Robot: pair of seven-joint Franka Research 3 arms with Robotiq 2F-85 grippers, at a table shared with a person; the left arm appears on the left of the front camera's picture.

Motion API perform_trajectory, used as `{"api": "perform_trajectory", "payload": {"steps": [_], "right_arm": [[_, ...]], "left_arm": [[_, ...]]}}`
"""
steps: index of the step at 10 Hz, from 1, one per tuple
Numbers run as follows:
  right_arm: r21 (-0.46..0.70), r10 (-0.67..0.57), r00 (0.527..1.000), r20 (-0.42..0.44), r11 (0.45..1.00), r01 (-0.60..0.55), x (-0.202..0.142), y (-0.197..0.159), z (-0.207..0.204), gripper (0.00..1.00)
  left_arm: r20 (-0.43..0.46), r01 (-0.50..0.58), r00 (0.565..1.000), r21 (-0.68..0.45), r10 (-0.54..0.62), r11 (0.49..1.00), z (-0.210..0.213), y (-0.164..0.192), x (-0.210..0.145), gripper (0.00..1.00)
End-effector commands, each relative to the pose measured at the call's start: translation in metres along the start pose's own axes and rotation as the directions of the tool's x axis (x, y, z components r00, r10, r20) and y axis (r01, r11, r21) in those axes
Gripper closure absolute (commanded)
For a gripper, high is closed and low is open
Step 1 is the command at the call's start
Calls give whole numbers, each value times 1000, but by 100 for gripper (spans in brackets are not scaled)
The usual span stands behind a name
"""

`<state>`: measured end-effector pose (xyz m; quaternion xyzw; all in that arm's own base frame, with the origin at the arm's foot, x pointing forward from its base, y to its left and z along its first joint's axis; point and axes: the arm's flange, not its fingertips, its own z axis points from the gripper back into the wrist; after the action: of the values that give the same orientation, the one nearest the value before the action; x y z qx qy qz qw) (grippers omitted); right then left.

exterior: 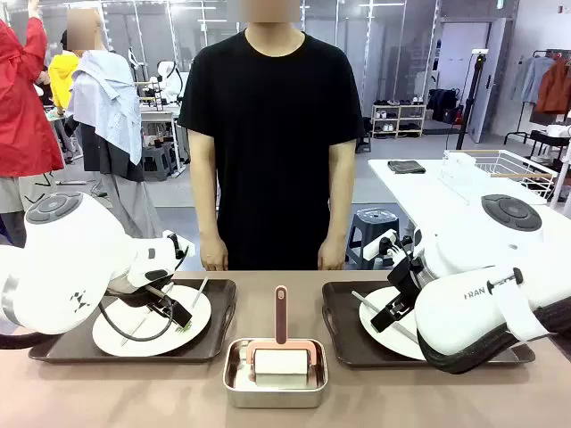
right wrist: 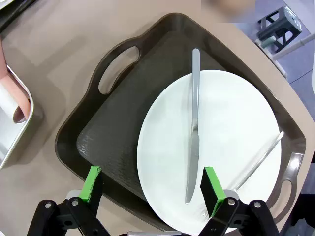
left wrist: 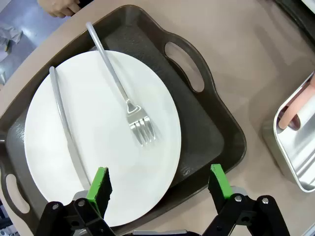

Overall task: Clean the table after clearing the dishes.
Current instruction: When the left (or right) Handle tray is removed, use the left hand (or right hand) to clean the left (or right) side of the table with the Lint Roller.

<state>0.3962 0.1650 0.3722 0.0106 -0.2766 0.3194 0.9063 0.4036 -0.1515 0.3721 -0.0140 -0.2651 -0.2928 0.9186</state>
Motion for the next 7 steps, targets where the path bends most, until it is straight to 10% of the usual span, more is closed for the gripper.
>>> {"api": "perform_trajectory", "payload": {"steps": [1,7], "right_arm": [[0,0,1000,0,1000,0,0,0,0,0],[0,0,1000,0,1000,0,0,0,0,0]], "left_arm": [[0,0,1000,0,0,1000,0,0,0,0],[0,0,1000,0,0,1000,0,0,0,0]]}}
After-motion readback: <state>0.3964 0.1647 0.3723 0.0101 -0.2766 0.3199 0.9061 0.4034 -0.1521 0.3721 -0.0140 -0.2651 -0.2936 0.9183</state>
